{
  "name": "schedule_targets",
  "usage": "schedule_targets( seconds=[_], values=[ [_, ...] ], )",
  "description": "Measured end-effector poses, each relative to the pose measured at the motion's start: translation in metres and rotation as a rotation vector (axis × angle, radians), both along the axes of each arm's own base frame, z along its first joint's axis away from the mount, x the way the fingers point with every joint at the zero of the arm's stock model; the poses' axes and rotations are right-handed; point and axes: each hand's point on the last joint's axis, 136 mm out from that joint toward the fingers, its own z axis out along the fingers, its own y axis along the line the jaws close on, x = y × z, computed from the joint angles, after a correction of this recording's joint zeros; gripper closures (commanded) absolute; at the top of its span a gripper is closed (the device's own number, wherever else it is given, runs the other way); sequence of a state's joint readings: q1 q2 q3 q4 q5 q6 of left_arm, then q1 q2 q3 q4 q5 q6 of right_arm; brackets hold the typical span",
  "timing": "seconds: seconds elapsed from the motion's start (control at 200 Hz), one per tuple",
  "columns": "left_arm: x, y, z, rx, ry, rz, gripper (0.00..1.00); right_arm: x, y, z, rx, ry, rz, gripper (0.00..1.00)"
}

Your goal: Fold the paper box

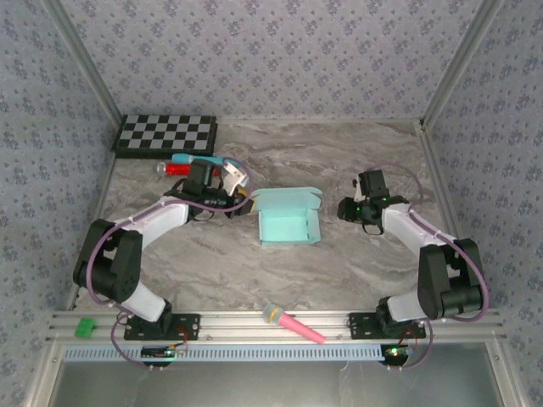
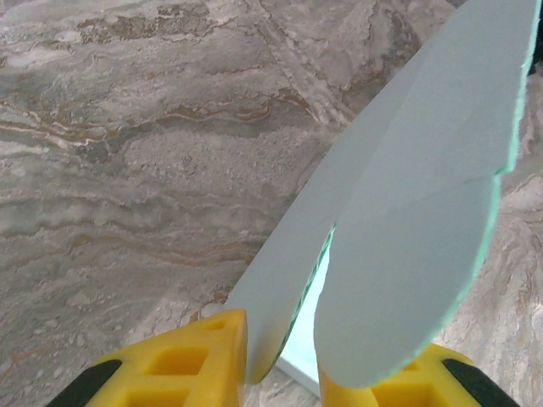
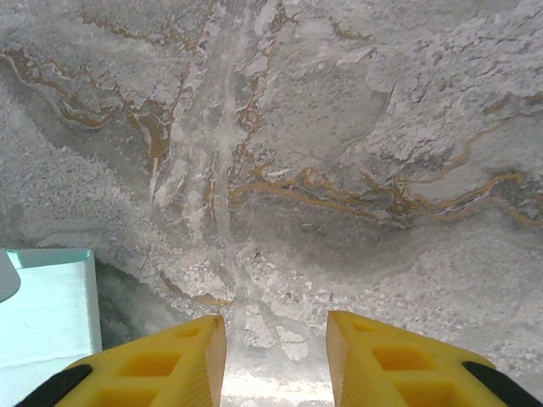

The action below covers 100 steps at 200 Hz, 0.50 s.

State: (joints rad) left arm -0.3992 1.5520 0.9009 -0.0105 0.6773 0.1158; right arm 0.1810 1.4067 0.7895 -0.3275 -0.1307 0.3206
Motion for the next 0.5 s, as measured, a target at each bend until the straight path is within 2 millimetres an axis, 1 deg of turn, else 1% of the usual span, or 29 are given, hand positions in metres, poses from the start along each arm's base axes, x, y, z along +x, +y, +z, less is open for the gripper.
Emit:
schedule_targets(
  seconds=[0.125,0.26,0.41,0.5],
  values=[
    [0.000,-0.004,-0.005,-0.018,0.026,-0.010,0.81,-0.001,0.003,-0.004,0.009,0.014,0.009,0.62],
    [0.000,-0.006,-0.007,-0.031,0.043,-0.018,0.90,-0.002,0.005,-0.008,0.013,0.026,0.015,0.62],
    [0.001,-0.007,-0.008,-0.033,0.048,-0.016,0.93,-0.003,0.010,-0.010,0.019,0.031,0.030,0.62],
    [0.001,-0.007,-0.008,-0.033,0.049,-0.015,0.96,-0.004,0.017,-0.009,0.028,0.027,0.052,0.61]
  ],
)
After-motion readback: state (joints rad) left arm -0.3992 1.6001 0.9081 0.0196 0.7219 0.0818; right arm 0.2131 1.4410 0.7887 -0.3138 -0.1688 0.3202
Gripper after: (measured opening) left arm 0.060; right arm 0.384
